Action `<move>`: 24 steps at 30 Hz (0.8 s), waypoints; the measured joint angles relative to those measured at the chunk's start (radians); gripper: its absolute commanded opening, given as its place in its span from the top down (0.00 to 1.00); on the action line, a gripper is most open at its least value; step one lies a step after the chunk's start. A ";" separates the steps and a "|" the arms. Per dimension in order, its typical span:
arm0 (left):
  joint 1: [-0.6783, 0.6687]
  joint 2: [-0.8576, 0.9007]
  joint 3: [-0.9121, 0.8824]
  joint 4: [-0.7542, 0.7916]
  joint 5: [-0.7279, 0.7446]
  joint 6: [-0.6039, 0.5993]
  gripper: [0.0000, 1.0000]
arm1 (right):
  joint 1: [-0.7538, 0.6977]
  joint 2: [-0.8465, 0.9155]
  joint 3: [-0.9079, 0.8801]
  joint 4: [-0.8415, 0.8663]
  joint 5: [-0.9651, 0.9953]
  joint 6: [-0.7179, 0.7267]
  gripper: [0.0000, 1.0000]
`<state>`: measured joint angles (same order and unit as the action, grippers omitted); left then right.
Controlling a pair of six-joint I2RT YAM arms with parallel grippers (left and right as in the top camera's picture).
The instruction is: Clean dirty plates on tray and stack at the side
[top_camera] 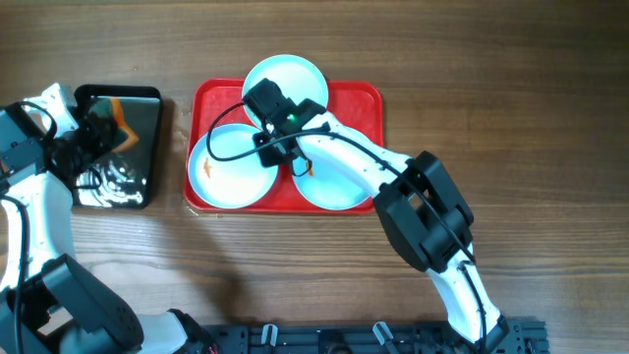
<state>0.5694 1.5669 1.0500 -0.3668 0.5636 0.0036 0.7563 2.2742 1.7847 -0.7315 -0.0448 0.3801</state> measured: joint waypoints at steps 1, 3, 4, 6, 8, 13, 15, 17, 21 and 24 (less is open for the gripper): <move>0.000 0.000 0.000 0.007 0.005 0.000 0.96 | 0.000 0.000 0.023 -0.039 0.018 -0.006 0.96; 0.000 0.001 0.000 -0.006 -0.017 0.000 0.96 | 0.000 0.000 0.045 -0.075 0.039 -0.014 0.96; 0.000 0.001 0.000 -0.015 -0.026 0.000 0.96 | 0.000 0.000 0.049 -0.081 0.045 -0.016 0.96; 0.000 0.010 0.000 -0.015 -0.038 0.000 0.96 | 0.001 0.000 0.050 -0.091 0.053 -0.019 0.96; 0.000 0.011 0.000 -0.011 -0.032 0.018 0.96 | 0.002 0.000 0.050 -0.093 0.055 -0.019 0.96; -0.002 0.090 0.000 0.009 -0.057 0.051 0.96 | 0.002 0.000 0.050 -0.091 0.058 -0.019 0.96; -0.004 0.070 0.021 0.047 0.030 0.051 0.96 | 0.002 0.000 0.050 -0.088 0.058 -0.019 0.96; -0.015 0.034 0.032 0.006 0.008 0.051 0.96 | 0.002 0.000 0.050 -0.084 0.058 -0.019 0.96; -0.031 0.062 0.031 -0.044 0.012 0.040 0.96 | 0.002 0.000 0.050 -0.072 0.057 -0.014 0.96; -0.044 0.023 0.032 -0.034 0.185 -0.023 0.96 | 0.002 0.000 0.050 -0.034 0.057 0.027 0.96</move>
<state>0.5251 1.5902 1.0821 -0.4004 0.7490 -0.0189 0.7582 2.2745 1.8351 -0.7654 0.0120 0.4076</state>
